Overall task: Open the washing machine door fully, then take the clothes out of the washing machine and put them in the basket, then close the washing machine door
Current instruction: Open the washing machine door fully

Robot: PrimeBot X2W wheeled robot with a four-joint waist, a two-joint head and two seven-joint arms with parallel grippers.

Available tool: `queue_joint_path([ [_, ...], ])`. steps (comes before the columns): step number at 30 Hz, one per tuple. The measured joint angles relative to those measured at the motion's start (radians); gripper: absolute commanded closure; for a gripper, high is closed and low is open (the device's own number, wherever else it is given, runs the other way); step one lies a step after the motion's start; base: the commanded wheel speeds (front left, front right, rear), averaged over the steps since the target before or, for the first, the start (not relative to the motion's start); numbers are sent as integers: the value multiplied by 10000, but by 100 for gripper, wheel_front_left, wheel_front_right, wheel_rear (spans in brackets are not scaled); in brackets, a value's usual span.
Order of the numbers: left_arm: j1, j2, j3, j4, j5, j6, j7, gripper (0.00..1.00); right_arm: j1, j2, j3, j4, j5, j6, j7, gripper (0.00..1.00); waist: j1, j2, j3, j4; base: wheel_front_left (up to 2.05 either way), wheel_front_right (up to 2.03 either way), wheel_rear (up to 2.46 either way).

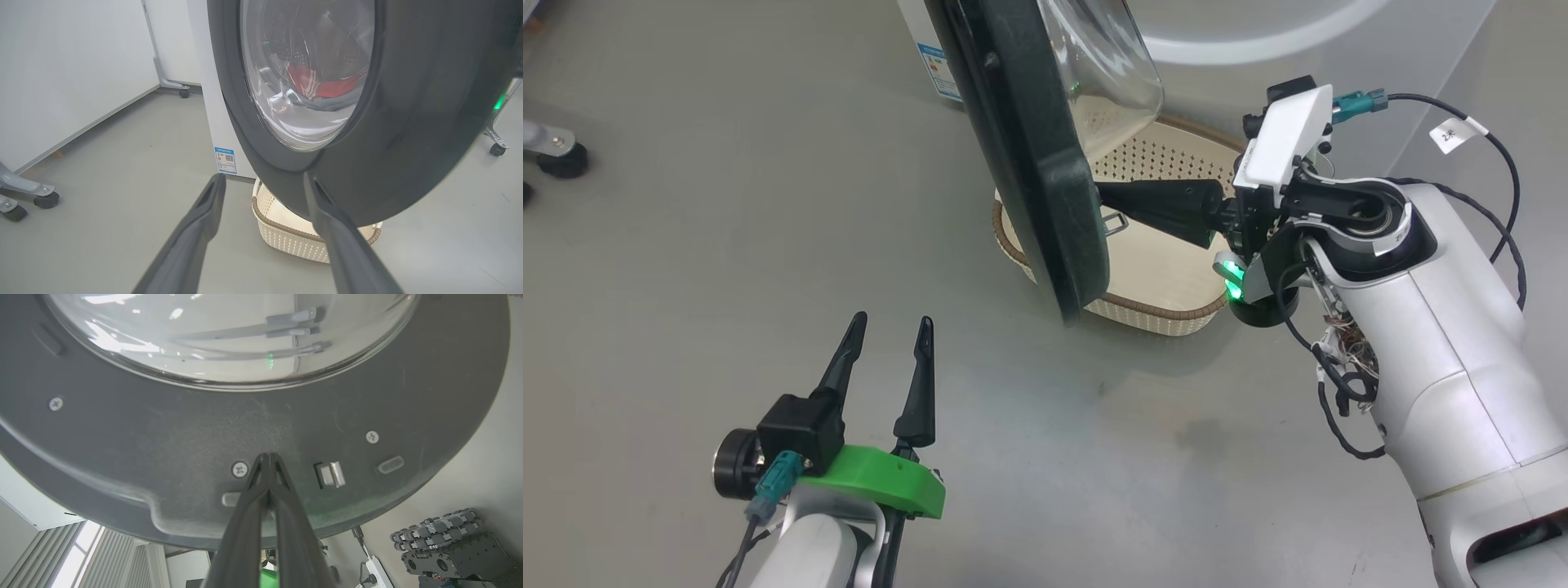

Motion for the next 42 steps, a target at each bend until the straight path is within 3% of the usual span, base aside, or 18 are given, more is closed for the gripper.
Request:
queue_joint_path([
  [10,25,0,-52,-12,-2,0,0,0,364,8,970,-529,351,-2,-111,100,0,0,-3,150,0,0,0],
  [23,35,0,0,-38,-4,0,0,0,526,12,1469,-706,675,-2,-694,100,0,0,-29,209,0,0,0],
  [30,77,0,341,-4,0,2,0,0,673,-59,1499,-742,-38,23,-1273,100,0,0,-306,38,0,0,0],
  [35,120,2,755,77,219,2,0,0,738,-1051,2104,-1139,-1743,920,-1990,100,0,0,-650,-170,0,0,0],
  [39,236,23,1058,176,993,2,-2,0,1144,-1873,2550,-1430,-3269,1666,-2915,100,0,0,-1005,-384,0,0,0],
  [42,384,63,1396,198,1045,2,0,0,1662,-2408,2754,-1574,-4236,2046,-3699,100,0,0,-1301,-569,0,0,0],
])
